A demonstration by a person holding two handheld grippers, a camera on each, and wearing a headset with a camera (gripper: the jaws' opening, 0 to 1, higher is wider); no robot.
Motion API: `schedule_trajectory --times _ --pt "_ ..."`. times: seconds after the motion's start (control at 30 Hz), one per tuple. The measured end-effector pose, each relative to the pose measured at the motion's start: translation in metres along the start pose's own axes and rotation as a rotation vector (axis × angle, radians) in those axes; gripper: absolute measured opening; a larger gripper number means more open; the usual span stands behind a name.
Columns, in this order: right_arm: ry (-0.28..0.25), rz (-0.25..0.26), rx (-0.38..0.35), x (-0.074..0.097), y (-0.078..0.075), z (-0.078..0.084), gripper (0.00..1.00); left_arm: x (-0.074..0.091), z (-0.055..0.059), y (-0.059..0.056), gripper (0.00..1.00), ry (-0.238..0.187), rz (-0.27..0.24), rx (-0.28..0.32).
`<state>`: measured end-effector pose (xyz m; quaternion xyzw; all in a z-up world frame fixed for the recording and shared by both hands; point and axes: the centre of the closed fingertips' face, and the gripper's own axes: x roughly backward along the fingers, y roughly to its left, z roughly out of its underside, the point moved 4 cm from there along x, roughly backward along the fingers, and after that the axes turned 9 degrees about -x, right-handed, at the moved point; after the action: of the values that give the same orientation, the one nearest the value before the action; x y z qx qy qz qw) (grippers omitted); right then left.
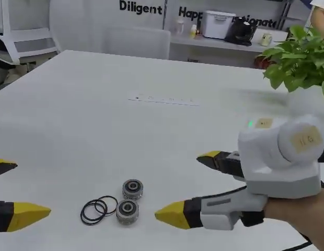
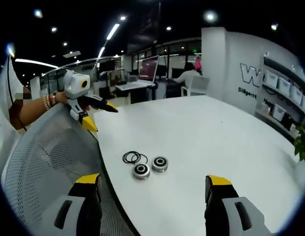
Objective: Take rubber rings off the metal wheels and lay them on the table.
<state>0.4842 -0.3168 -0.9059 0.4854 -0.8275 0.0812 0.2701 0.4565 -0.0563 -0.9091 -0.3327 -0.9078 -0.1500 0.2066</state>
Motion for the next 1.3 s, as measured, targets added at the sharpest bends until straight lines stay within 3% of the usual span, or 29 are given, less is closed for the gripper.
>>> schedule_trajectory --times 0.07,0.13,0.47,0.7,0.8,0.93,1.07,1.3 --pt "0.031 -0.001 -0.015 0.003 0.0 0.01 0.89 0.0 0.0 0.001 0.76 -0.003 -0.001 0.007" --pt "0.084 0.031 -0.021 0.006 -0.005 0.02 0.92 0.0 0.001 0.001 0.78 -0.003 -0.002 0.018" --pt "0.104 0.029 -0.163 0.014 -0.006 0.043 0.99 -0.005 0.011 -0.009 0.88 0.081 0.063 0.028" --pt "0.125 0.026 -0.18 0.013 -0.005 0.05 0.99 -0.008 0.016 -0.016 1.0 0.114 0.101 0.053" --pt "0.107 0.023 -0.201 0.013 -0.004 0.049 0.99 -0.008 0.018 -0.017 1.0 0.123 0.111 0.056" --pt "0.13 -0.023 -0.229 0.009 0.003 0.055 0.99 -0.007 0.02 -0.016 1.0 0.137 0.102 0.054" --pt "0.104 -0.03 -0.263 0.01 0.002 0.053 0.99 -0.006 0.018 -0.013 1.0 0.121 0.08 0.067" --pt "0.05 -0.029 -0.339 0.012 0.001 0.051 0.99 -0.006 0.02 -0.013 0.99 0.131 0.08 0.071"
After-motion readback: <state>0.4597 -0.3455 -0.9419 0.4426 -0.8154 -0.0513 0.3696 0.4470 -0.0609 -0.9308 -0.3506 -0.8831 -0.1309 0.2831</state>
